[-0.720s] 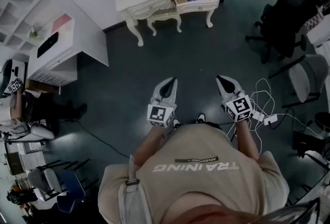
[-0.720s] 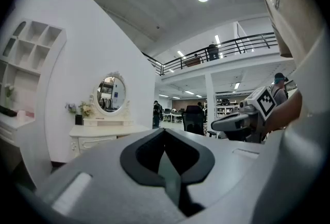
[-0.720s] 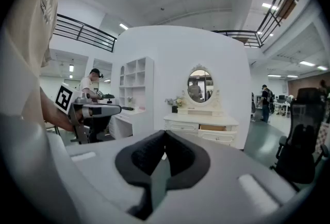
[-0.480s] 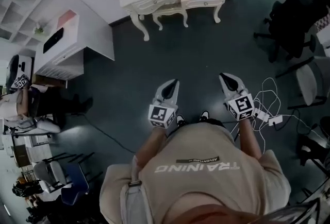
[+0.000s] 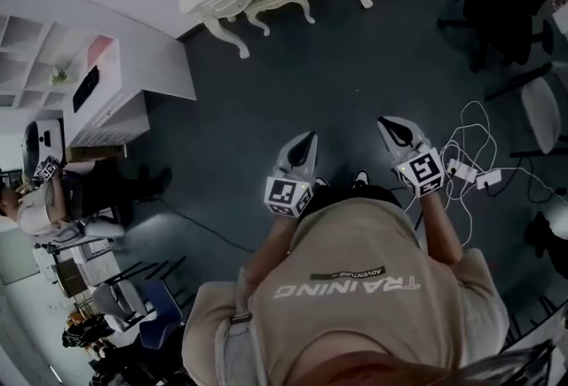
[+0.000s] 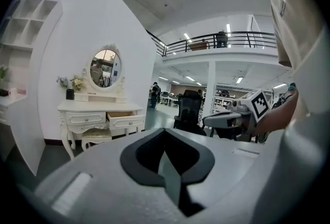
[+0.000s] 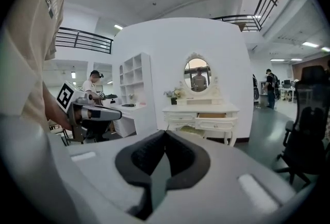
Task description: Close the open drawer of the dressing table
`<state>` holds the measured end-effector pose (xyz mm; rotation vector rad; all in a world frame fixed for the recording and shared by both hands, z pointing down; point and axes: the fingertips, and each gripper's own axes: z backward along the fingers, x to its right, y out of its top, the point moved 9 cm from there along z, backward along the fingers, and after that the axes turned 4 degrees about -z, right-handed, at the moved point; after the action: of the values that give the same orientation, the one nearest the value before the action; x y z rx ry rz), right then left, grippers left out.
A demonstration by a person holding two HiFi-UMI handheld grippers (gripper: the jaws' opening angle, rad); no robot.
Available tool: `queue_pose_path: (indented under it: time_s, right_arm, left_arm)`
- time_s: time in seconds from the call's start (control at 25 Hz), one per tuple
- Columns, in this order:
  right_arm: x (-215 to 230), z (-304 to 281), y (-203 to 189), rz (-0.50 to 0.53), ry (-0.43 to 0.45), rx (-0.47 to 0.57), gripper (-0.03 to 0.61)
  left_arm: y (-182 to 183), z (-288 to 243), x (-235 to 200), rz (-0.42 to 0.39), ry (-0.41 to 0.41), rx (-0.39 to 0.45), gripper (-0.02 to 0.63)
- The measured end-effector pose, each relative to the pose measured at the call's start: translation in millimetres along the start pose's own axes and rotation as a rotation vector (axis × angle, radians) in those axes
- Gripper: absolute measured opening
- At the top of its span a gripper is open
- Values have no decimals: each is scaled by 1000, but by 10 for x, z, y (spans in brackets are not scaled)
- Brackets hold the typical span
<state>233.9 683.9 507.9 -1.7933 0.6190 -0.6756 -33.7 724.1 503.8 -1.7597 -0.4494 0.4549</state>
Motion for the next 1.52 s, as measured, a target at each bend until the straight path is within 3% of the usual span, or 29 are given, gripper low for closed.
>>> queue_pose_path:
  time_s: [0.2,0.32,0.52,0.68,0.84,1.0,1.12,1.28,1.44,1.52]
  right_arm:
    - [157,-156,-112,-67,7,-58,3]
    - [275,-359,-41,-46,7,-60,3]
    - [472,-648,379,20,-94,-61,3]
    - [579,-1129,718,40,-118,-81,3]
    - [839,-1754,963,41,-146,-45,3]
    - [1214,-2056,936,-79,-156,-73,3]
    - [1574,-2364,939,-90,-141,-97,3]
    - [2179,-2776,917,-111,-97,-80,3]
    - [2851,-3098,1069,-86,-17,-83,3]
    - [3237,-3244,1212,-35,29,-85,3]
  left_arm:
    - [-36,-342,-258,24,-33,-35,-2]
    - [-35,-622,-496,19,-67,-24,-2]
    - [130,-1146,-846,19,-156,40,-2]
    - [352,-1478,-1232,-9,-227,59,-2]
    - [310,-1932,-1674,-27,-262,58,-2]
    - [333,-2320,-1937,36,-256,31,-2]
    - [414,-2665,-2232,-10,-223,19,-2]
    - [353,-3228,-2499,-4,-159,-48,-2]
    - [672,-3861,-2440,-158,-168,-131,-2]
    - [861,-4234,-2387,-151,-177,-121,-2]
